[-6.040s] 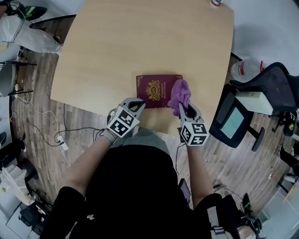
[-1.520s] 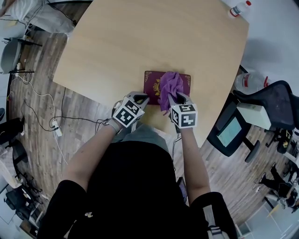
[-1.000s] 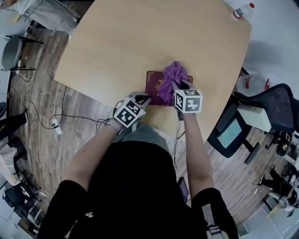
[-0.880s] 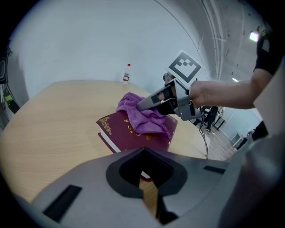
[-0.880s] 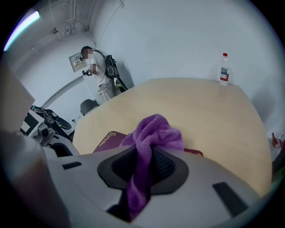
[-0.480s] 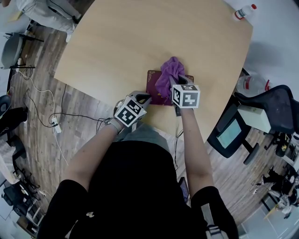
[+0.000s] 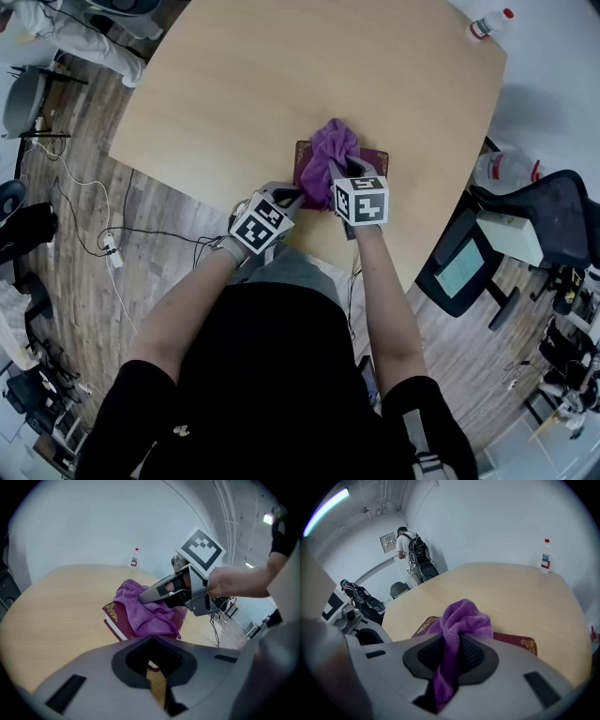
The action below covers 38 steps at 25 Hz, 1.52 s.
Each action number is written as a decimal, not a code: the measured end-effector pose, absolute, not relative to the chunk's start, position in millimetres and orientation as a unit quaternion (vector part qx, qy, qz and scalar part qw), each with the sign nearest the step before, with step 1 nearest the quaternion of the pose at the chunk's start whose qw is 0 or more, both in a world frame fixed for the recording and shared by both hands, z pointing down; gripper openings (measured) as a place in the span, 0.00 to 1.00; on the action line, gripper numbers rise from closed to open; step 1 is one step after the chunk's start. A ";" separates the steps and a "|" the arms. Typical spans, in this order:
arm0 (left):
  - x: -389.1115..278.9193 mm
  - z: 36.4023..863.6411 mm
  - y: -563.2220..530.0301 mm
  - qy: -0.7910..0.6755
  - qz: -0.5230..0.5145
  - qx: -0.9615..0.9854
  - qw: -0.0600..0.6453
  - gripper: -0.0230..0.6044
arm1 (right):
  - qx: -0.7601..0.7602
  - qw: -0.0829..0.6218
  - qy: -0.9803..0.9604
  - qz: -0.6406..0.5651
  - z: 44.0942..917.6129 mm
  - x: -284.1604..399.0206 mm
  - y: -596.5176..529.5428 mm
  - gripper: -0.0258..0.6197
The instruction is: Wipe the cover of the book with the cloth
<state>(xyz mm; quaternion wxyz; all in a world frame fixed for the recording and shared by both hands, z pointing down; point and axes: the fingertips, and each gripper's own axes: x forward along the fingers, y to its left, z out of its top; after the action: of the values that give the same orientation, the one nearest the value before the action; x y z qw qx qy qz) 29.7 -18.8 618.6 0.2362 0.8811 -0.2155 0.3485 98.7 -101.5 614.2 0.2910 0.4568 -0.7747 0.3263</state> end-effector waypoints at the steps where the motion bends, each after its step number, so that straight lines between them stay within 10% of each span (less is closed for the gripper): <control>1: 29.8 618.7 -18.9 -0.216 0.347 0.882 0.236 0.07 | 0.455 0.293 -0.775 0.325 614.2 97.6 -98.6 0.17; 38: 29.3 616.9 -17.6 -0.207 0.345 0.883 0.240 0.07 | 0.435 0.284 -0.784 0.339 614.1 72.1 4.9 0.17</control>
<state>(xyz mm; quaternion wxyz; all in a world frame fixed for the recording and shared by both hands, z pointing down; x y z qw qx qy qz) 29.3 -17.6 616.9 0.2405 0.8834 -0.2065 0.3451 72.1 4.9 614.1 0.2838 0.4355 -0.7843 0.3387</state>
